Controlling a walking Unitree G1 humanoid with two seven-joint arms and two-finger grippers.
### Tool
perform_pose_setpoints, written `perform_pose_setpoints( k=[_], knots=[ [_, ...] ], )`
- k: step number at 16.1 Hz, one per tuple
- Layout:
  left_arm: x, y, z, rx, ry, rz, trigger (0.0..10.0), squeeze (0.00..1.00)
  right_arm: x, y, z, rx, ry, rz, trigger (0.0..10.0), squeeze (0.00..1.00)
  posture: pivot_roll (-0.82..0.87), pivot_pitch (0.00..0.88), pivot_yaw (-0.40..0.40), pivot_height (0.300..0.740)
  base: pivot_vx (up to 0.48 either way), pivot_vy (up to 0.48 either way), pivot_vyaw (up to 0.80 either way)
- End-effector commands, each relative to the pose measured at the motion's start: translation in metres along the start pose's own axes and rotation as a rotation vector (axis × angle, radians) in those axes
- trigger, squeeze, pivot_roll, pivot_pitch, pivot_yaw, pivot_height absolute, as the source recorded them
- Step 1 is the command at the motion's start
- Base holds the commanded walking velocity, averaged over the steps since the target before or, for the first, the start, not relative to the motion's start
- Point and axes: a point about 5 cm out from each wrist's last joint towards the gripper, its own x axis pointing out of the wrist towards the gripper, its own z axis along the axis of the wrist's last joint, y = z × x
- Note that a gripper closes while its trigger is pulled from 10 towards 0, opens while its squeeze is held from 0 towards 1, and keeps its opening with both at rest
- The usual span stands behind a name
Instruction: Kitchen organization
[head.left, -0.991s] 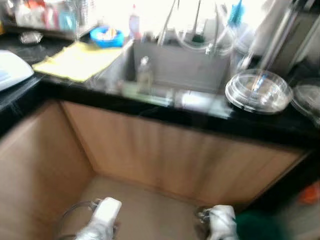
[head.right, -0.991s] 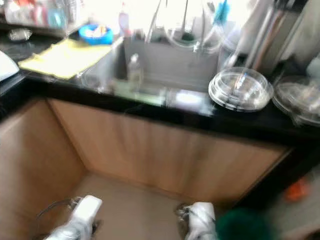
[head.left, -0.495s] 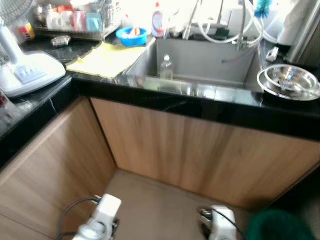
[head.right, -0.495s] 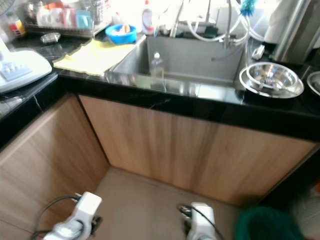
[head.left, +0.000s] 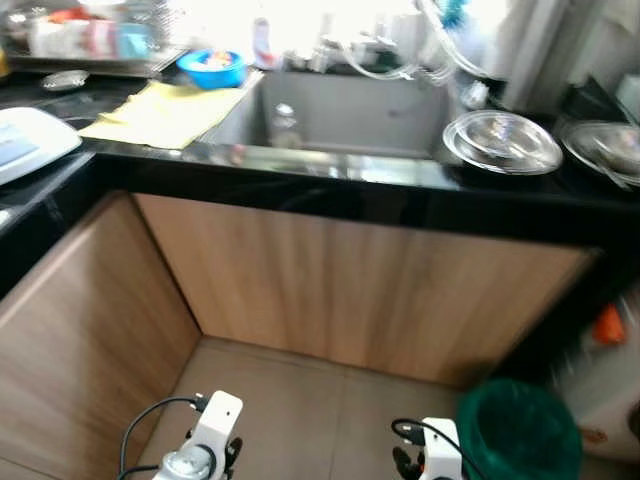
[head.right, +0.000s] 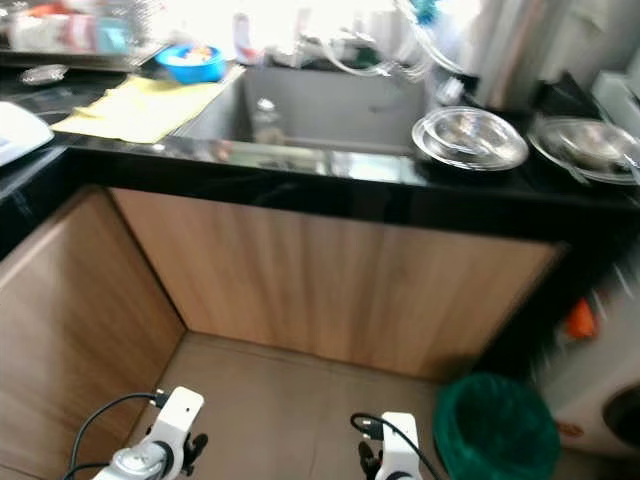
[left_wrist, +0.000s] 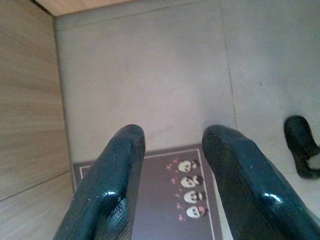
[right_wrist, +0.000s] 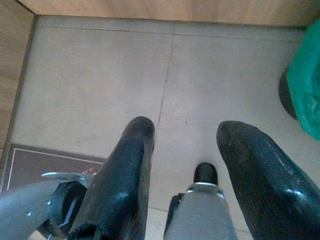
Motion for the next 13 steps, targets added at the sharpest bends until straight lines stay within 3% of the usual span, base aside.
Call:
perform_pose_setpoints(
  k=[1, 9, 13],
  knots=[
    [-0.0008, 0.001, -0.0038, -0.007, 0.013, 0.005, 10.0, 0.0, -0.0001, -0.0016, 0.0005, 0.0, 0.0, -0.007, 10.0, 0.0, -0.05, 0.0, 0.041, 0.74, 0.0, 0.0, 0.0],
    [-0.001, -0.0012, -0.0063, 0.001, 0.02, 0.001, 10.0, 0.0, -0.0002, -0.0024, -0.0004, -0.007, 0.006, -0.018, 10.0, 0.0, -0.06, 0.0, 0.041, 0.74, 0.091, 0.0, 0.0],
    [-0.0012, -0.0015, -0.0071, 0.006, 0.022, -0.003, 10.0, 0.0, -0.0004, -0.0023, -0.0008, -0.016, 0.005, -0.02, 10.0, 0.0, -0.06, 0.0, 0.044, 0.74, 0.243, 0.0, -0.48]
  ],
)
